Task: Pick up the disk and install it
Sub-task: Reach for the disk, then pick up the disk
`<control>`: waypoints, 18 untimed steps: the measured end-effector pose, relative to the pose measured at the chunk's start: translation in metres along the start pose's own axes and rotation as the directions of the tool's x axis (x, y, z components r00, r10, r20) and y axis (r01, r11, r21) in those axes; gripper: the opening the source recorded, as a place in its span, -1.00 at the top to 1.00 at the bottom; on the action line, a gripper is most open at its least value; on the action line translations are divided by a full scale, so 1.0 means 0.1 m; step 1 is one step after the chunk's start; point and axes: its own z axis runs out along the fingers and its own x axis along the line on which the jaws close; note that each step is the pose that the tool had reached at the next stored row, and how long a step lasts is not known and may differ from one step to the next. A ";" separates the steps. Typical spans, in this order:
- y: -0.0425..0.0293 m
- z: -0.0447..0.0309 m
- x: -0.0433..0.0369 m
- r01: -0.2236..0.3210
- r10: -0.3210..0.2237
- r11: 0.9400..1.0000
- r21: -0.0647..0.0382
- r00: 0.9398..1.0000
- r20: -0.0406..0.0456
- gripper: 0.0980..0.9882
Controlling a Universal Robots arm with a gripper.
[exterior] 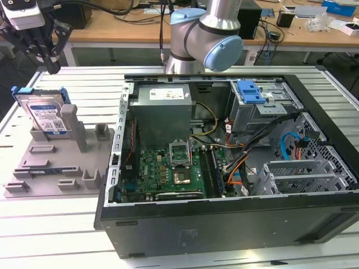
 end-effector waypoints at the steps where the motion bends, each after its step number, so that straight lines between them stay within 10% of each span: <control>1: 0.000 0.000 0.000 0.000 0.000 1.000 0.000 1.000 0.000 0.98; 18: 0.000 0.000 0.000 0.002 -0.002 1.000 0.000 1.000 -0.007 0.98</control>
